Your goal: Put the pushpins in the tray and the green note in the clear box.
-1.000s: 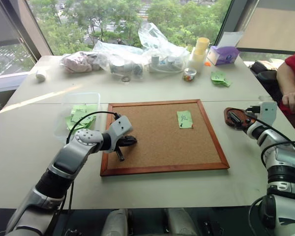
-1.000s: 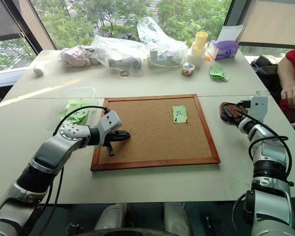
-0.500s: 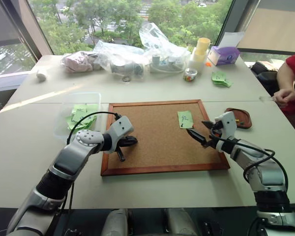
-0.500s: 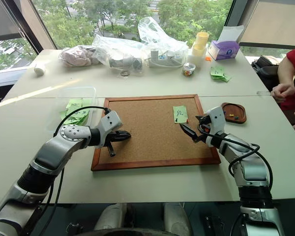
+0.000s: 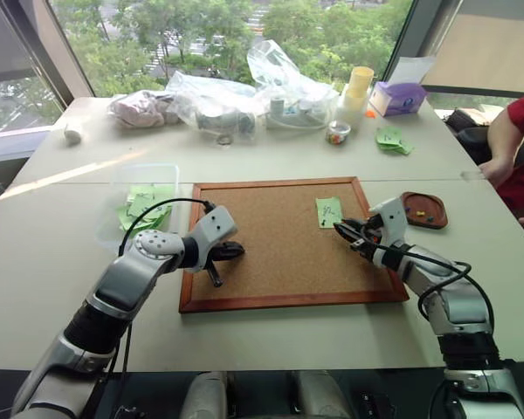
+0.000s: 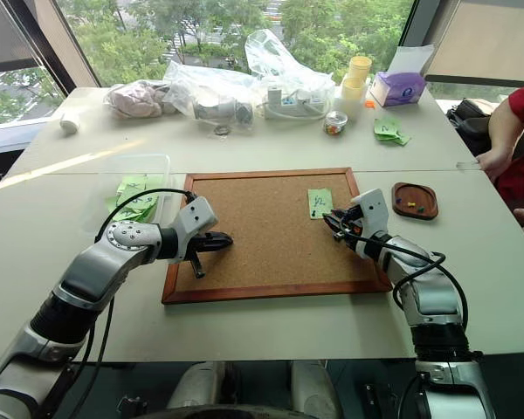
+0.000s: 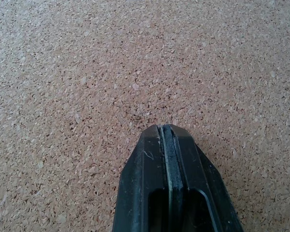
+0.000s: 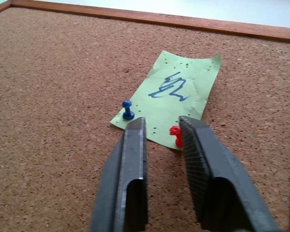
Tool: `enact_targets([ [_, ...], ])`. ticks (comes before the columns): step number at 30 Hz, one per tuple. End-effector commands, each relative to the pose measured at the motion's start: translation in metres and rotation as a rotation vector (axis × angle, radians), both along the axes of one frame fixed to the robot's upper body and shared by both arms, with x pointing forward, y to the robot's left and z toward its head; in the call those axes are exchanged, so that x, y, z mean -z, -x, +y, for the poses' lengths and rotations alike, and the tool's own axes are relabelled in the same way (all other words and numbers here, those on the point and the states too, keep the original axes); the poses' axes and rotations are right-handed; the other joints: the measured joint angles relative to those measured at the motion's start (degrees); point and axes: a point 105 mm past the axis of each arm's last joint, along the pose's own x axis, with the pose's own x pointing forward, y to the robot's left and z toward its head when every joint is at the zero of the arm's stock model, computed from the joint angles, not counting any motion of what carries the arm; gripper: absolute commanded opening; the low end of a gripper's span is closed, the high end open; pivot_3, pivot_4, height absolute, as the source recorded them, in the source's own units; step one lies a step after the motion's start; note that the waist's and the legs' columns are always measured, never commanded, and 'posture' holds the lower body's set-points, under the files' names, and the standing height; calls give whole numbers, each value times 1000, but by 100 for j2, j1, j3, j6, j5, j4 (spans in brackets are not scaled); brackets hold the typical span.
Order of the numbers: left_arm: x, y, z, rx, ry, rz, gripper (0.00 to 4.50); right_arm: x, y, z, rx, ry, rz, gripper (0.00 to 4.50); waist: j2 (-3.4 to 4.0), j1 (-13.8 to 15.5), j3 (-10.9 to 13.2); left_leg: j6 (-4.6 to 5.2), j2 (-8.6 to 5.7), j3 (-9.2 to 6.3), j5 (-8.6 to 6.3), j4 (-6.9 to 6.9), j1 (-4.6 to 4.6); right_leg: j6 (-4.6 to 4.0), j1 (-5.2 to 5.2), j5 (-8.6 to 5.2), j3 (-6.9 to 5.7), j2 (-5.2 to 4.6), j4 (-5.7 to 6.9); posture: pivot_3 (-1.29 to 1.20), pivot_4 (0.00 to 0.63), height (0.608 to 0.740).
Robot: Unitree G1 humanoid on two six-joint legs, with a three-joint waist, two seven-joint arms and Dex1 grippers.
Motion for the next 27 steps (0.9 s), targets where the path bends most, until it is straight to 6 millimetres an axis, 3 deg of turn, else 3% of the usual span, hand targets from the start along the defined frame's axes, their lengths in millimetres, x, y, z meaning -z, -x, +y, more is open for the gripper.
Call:
enact_targets([
  [1,22,10,-1,6,-33,81,0,-10,-3,10,-34,-18,-45,38,0,-7,0,0,0,0,0,0,0,1,0,1,0,0,0,0,150,738],
  [5,23,10,-1,4,-33,83,0,-15,-5,3,4,-21,-74,38,0,-8,0,0,1,0,0,-1,0,9,0,5,0,1,0,0,150,738],
  [11,25,11,1,6,-42,90,0,-58,-13,-22,128,-75,-245,38,2,-5,2,0,0,0,0,-1,-2,9,-1,5,1,-1,-2,0,150,738],
  [15,26,12,1,10,-45,93,0,-70,-8,-25,126,-107,-263,38,1,0,1,0,1,0,0,-3,-2,10,-1,6,0,-2,-3,0,150,738],
  [17,26,12,1,13,-45,94,0,-70,-5,-28,133,-134,-242,38,1,0,1,0,2,-2,-1,-7,-2,11,0,6,2,-3,-5,0,150,738],
  [19,26,12,0,18,-44,92,0,-73,-10,-50,239,-188,-234,38,1,0,1,0,2,-2,0,-7,-2,11,0,6,4,-8,-6,0,150,738],
  [23,25,12,-2,31,-40,88,0,-57,-23,-103,481,-31,-179,38,1,-3,1,0,-1,2,-1,-7,-3,-4,2,-1,4,-14,-16,0,150,738],
  [27,24,12,-4,45,-38,85,0,-42,-29,-115,505,13,-127,38,2,-14,1,0,-1,4,0,-9,-2,-6,2,-2,6,-14,-19,0,150,738],
])
